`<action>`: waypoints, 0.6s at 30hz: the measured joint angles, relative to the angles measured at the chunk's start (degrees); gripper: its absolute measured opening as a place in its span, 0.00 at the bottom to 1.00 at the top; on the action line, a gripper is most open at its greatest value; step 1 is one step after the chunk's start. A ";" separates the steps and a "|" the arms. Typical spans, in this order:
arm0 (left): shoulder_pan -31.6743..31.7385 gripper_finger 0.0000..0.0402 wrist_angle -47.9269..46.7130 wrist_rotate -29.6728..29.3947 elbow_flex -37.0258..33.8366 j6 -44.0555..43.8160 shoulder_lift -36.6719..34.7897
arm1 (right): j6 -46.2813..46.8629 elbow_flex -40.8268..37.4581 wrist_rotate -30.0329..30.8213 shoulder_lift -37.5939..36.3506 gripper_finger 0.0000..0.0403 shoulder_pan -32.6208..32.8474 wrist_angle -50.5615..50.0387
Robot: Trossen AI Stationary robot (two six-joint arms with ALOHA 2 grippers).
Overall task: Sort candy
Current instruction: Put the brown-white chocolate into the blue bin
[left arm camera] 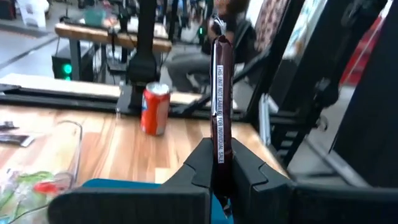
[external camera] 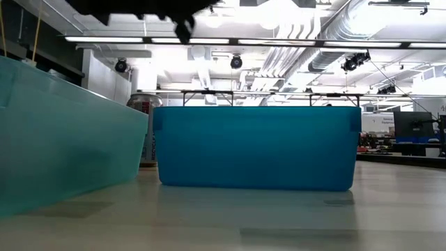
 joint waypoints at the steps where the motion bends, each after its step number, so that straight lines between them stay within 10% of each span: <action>1: 0.00 0.01 -0.05 -0.04 0.99 0.65 2.11 | 0.59 0.00 1.16 -0.83 0.62 0.00 -0.45; 9: -0.03 0.03 -0.15 -2.80 7.22 0.42 17.87 | 5.71 -3.73 6.07 -6.87 0.62 -0.04 -2.22; 18: -0.20 0.07 -0.78 -5.45 7.97 -5.27 25.36 | 10.14 -38.55 2.02 -21.97 0.62 0.33 18.66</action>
